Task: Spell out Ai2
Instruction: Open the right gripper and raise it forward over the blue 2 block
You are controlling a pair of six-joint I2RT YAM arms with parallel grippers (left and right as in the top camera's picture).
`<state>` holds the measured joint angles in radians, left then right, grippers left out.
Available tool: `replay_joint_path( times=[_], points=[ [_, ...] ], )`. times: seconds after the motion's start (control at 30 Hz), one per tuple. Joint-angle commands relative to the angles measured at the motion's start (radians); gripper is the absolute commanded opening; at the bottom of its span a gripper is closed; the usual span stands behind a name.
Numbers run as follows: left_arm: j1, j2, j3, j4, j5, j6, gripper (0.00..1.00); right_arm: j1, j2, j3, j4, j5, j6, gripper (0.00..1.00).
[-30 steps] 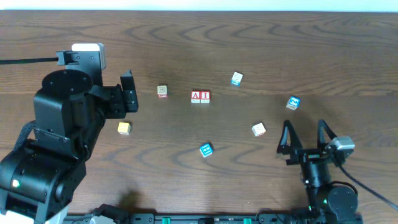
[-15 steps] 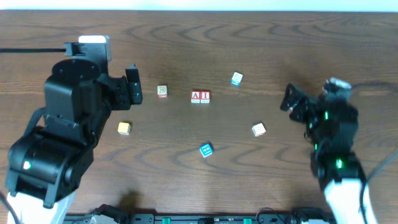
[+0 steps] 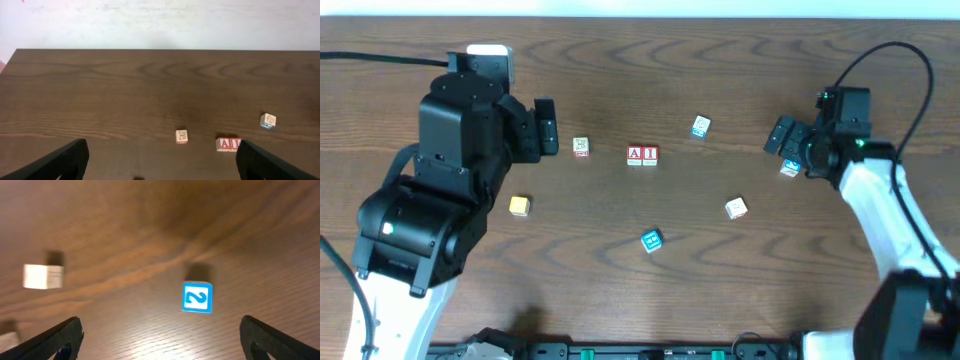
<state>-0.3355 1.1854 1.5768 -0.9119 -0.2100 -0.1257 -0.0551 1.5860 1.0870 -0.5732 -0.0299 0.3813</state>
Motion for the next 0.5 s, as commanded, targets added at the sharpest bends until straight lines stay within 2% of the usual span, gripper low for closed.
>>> replay_joint_path(
  times=[0.0, 0.47],
  points=[
    [0.003, 0.006, -0.003, 0.008, -0.004, 0.014, 0.95, -0.008, 0.053, 0.038, -0.024, 0.003, -0.043, 0.99],
    [0.003, 0.006, -0.003, 0.008, -0.007, 0.014, 0.95, -0.043, 0.203, 0.038, -0.040, 0.045, -0.076, 0.99]
  ],
)
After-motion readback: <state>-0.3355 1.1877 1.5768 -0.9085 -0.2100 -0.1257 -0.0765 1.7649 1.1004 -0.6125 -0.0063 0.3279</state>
